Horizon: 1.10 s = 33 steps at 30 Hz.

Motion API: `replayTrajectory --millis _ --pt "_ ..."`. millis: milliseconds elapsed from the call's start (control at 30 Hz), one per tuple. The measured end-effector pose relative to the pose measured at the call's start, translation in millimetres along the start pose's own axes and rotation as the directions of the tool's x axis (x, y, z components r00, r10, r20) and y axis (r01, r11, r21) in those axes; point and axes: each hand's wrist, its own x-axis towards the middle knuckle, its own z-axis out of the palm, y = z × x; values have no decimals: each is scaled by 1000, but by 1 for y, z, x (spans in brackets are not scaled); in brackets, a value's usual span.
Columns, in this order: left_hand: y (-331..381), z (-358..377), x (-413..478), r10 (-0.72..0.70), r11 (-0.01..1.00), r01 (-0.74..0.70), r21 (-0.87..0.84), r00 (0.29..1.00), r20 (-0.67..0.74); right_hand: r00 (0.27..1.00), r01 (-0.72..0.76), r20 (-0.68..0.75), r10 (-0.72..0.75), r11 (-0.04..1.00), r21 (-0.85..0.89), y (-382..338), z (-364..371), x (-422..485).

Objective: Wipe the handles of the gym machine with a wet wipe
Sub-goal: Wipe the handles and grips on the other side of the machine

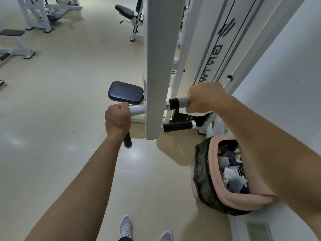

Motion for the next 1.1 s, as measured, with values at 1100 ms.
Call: replayTrajectory --millis 1100 --pt "7 2 -16 67 996 -63 55 996 -59 840 -5 -532 -108 978 -207 -63 31 -2"
